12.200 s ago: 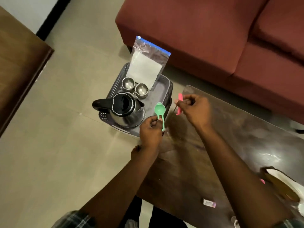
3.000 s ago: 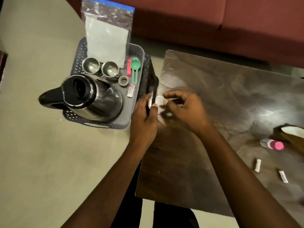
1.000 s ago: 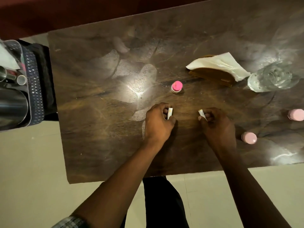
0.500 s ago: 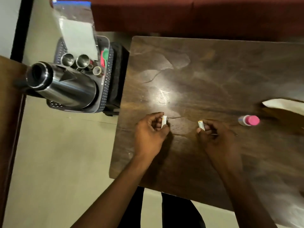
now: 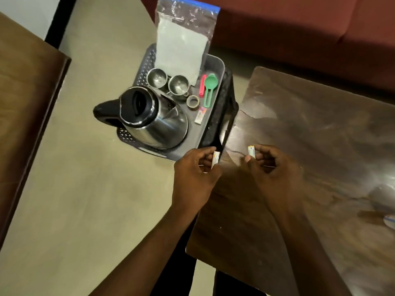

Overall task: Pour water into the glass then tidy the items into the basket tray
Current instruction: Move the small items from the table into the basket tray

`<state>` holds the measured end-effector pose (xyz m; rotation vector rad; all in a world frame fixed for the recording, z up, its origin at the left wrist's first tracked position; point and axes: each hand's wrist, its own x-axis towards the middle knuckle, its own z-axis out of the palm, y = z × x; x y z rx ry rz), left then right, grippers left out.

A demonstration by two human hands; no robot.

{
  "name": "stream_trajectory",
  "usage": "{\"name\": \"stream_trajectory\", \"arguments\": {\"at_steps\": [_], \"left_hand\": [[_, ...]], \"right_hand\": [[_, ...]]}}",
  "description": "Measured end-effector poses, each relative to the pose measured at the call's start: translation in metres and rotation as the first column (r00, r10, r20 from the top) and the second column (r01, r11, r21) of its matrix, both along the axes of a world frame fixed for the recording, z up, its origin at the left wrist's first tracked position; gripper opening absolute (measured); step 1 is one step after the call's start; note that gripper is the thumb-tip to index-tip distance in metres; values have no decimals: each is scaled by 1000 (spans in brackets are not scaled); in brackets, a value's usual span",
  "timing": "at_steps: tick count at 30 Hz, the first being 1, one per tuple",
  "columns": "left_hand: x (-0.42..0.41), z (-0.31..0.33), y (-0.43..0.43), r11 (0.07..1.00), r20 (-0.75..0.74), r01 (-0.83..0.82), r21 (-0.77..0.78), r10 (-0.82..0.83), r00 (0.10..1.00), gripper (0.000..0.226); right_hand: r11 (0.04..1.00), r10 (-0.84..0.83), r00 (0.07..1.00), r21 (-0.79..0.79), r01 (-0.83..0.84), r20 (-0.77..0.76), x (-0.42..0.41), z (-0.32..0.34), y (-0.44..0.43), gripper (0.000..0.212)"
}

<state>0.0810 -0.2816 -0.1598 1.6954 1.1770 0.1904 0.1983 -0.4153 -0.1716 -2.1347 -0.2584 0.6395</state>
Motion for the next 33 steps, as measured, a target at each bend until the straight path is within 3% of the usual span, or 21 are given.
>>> {"name": "stream_trajectory", "arguments": {"at_steps": [9,13,19,24,33], "left_hand": [[-64,-4,80,997,-46,-70,-35,68,997,44],[-82,-10,109,990,-29,-115,-81,113,993,43],[-90,-20,112,987,-16,-84,-140,82,996,46],[-97,-24,108,985,-15,-37,-170,35,999,43],[-105,-34,118,985,-30,-4,-172,-1,1000,44]], "right_hand": [[992,120,993,35,-119,-13,-3,-1,119,21],[954,286,950,-134,-270,125,3,-15,169,19],[775,561,803,-469,-423,204,13,-27,216,13],[704,606,769,-587,-400,203,13,-46,232,12],[685,584,797,-622,-380,155,19,-61,250,18]]}}
